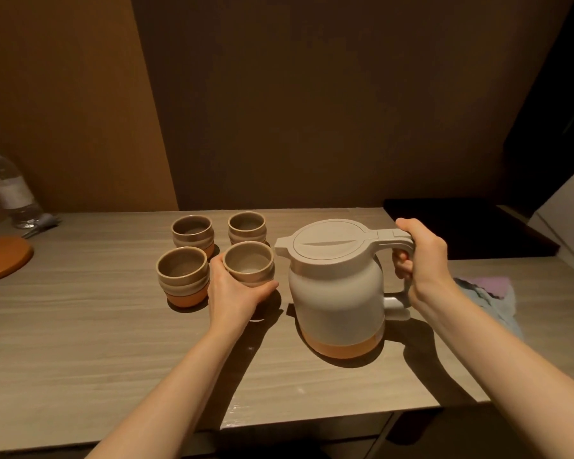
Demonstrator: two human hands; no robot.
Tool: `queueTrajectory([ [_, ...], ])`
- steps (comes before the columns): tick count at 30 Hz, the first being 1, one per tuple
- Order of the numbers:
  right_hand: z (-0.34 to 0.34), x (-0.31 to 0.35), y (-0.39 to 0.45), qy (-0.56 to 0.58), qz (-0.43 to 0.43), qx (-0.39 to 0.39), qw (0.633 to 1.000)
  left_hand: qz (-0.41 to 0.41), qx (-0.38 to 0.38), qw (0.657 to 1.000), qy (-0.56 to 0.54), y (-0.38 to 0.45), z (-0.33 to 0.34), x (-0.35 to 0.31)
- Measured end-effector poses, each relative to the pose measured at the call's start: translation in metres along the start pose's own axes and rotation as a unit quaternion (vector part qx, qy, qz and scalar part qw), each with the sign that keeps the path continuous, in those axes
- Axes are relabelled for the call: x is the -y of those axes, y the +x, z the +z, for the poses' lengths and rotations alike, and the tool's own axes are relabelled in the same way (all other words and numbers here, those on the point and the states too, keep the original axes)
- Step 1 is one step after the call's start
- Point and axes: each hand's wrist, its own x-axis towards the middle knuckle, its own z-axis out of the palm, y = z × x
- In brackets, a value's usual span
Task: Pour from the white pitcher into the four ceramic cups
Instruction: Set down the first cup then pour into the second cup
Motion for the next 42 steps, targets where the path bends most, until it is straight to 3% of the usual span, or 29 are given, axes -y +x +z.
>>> queueTrajectory([
  [21, -0.004, -0.004, 0.006, -0.006, -0.011, 0.027, 1.0, -0.025, -0.027, 0.999, 0.03, 0.025, 0.021, 0.021],
  [42, -0.004, -0.002, 0.001, -0.01, -0.019, 0.047, 0.999, -0.129, 0.071, 0.989, -0.001, -0.005, -0.011, 0.008],
])
